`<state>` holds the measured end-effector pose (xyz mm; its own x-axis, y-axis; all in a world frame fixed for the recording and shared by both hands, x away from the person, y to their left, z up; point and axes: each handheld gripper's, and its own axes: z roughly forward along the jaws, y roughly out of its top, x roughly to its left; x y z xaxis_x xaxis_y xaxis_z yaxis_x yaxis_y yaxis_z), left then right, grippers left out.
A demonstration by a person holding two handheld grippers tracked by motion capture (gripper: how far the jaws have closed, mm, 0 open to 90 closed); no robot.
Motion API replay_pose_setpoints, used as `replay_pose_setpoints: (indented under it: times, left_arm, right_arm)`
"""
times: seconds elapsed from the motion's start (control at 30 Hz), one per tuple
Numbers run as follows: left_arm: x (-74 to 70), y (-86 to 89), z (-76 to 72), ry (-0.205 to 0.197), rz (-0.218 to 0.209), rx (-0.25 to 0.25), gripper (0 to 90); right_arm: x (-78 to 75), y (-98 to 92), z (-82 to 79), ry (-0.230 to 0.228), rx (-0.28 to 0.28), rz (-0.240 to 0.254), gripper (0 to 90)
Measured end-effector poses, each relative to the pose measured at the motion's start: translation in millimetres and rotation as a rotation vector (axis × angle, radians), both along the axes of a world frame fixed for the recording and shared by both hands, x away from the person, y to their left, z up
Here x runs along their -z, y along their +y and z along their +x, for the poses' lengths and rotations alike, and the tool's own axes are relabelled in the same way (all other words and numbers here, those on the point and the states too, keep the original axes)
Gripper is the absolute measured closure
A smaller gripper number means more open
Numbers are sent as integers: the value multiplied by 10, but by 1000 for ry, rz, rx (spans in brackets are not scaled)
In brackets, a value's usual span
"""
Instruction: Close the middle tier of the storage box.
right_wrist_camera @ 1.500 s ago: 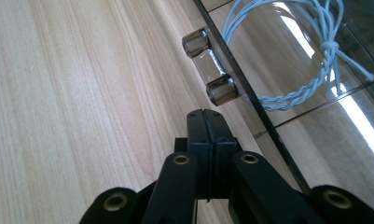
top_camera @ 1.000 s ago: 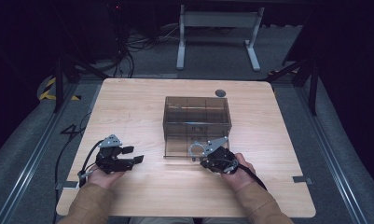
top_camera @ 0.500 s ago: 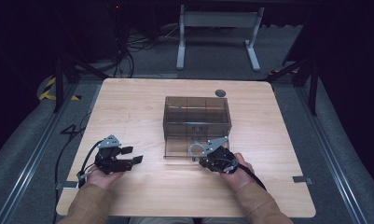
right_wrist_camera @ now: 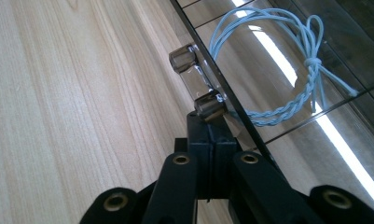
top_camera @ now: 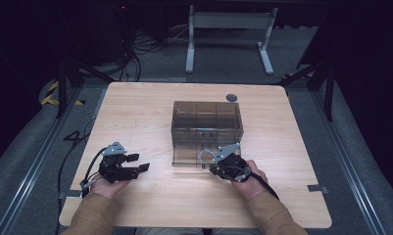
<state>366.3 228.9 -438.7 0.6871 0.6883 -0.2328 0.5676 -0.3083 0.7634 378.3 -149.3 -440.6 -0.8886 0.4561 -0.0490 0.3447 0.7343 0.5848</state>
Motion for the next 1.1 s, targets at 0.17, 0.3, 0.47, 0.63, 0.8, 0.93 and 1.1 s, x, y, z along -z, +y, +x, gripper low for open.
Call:
replay_pose_setpoints:
  times: [0.17,0.3,0.47,0.63,0.8,0.93,1.1]
  left_arm:
    - [1,5,-4,1,-2,-3,377]
    - [3,7,-13,1,-5,-7,377]
    - [2,20,-19,2,-2,-9,377]
    - [4,45,-38,4,-2,-13,377]
    - [9,69,-57,6,-2,-22,377]
    - [10,92,-75,7,0,-28,377]
    - [16,125,-99,4,-4,-41,377]
  right_arm:
    - [-26,-8,-4,-5,3,-3,900]
    - [-51,-26,2,-10,8,2,900]
    - [-62,-31,8,-17,12,3,900]
    - [-89,-41,20,-21,18,9,900]
    - [-100,-57,49,-23,21,14,900]
    - [-114,-59,59,-28,23,14,900]
    - [-154,-77,80,-37,33,27,900]
